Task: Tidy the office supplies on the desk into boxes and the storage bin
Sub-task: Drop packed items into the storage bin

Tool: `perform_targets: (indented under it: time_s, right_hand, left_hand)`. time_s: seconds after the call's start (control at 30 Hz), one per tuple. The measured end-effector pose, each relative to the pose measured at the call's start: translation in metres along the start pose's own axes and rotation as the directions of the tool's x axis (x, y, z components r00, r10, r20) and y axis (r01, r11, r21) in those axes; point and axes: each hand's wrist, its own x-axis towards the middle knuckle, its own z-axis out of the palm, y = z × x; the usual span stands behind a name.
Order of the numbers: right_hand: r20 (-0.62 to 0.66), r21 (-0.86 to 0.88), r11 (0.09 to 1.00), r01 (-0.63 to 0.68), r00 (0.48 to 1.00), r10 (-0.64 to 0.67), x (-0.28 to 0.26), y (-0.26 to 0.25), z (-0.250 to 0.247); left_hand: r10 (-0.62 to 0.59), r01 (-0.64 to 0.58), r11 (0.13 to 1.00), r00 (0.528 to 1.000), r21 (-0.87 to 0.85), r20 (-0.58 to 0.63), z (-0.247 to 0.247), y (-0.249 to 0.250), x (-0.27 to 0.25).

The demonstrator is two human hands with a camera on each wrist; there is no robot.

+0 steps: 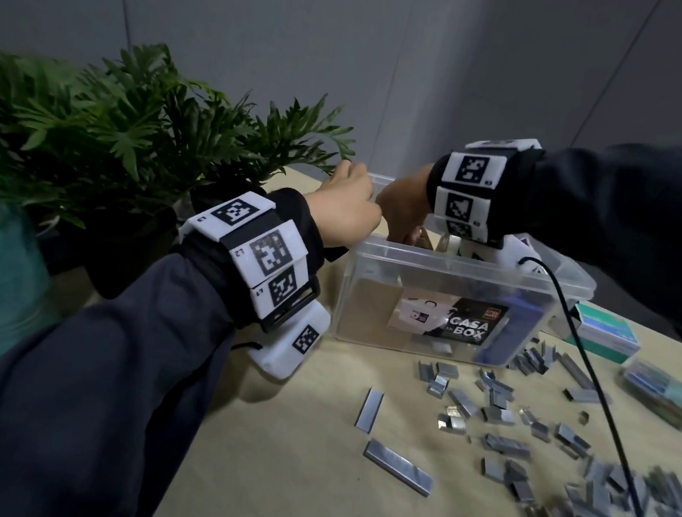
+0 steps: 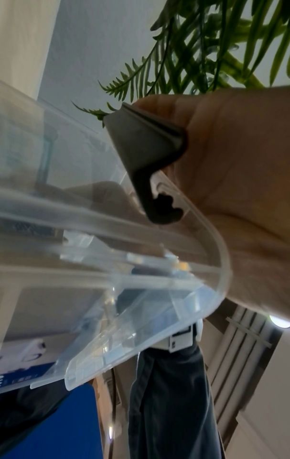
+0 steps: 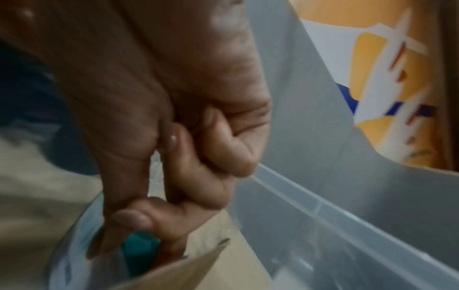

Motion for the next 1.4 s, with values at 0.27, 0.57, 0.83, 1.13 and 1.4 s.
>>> perform_targets:
  time_s: [0.27,0.57,0.83,1.13,1.4]
  right_hand:
    - [0.156,0.125,0.992,-0.036,0.988,0.016,-0.004,0.009,-0.012]
    - [0.269,0.344,0.906,-0.246,0.950,0.156,-0.034,0.039,-0.013]
    - [0.385,0.416,0.894,-0.169,0.923,-0.005,-0.050,0.033,-0.021]
    - [0.124,0.603,0.795,-0.072,0.992,-0.004,-0.112,0.055,-0.010]
    - [-0.004,0.610,0.792,0.002,1.000,0.001,-0.206,0.071,0.025]
  left_hand:
    - [0.002,-0.002,1.000,1.000,0.005,0.018,0.000,-0.002,0.001]
    - [-0.020,0.018,0.999,0.999,0.041,0.046,-0.002,0.000,0.002]
    - [-0.026,0.022,0.996,0.999,0.084,0.046,-0.002,0.008,0.000]
    - [-0.069,0.074,0.948,0.997,0.310,-0.028,0.000,0.016,0.010]
    - [0.159,-0.065,0.928,0.960,0.366,-0.232,-0.014,0.040,-0.008]
